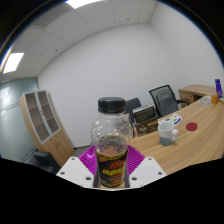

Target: Pour water

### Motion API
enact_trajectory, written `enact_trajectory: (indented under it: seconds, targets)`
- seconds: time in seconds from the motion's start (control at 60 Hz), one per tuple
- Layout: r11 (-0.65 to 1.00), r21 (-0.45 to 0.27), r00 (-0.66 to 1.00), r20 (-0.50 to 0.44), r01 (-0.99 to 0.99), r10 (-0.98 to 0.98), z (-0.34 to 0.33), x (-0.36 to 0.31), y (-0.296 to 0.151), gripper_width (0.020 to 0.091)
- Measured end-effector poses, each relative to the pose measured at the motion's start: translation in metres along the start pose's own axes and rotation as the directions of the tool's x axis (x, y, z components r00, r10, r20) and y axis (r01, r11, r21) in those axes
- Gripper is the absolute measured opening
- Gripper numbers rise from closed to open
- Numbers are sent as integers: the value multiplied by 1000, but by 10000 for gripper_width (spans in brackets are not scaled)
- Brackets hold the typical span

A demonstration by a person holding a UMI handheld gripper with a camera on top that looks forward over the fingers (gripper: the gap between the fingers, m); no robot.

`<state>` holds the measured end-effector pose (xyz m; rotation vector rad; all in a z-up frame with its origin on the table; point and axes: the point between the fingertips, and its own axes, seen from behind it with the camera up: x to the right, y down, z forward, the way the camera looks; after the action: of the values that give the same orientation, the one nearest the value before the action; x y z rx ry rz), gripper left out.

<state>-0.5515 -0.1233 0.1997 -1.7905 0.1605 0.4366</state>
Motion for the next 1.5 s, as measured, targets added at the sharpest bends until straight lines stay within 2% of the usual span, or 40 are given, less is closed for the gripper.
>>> enact_trajectory:
  seconds: [0.083,0.183,0.283,0.367,0.533,0.733,0.917,1.017,1.083,1.217,1.3,1.4,1.5]
  targets:
    - [985,42,984,65,-167,164,35,-3,-42,344]
    - [903,26,896,144,-429,421,73,6,-81,344]
    - [689,-20,672,201,-725,713,111,28,-107,343]
    - [460,-60,438,218,-886,872,136,57,-117,342]
    - [67,-123,42,196,-990,980,177,109,-103,342]
    - [-121,-165,-142,126,-979,982,201,133,-73,341]
    - [-14,-193,-32,87,-981,996,199,131,-72,344]
    - [204,-190,187,104,-960,977,188,134,-95,342]
    - [416,-157,401,119,-895,908,187,141,-113,343]
    - [765,-27,757,125,-644,642,165,183,-174,344]
    - [910,58,911,76,-410,406,160,217,-202,344]
    - [983,124,990,-29,-134,139,150,268,-223,344]
    - [986,110,983,-146,127,-111,142,319,-221,344]
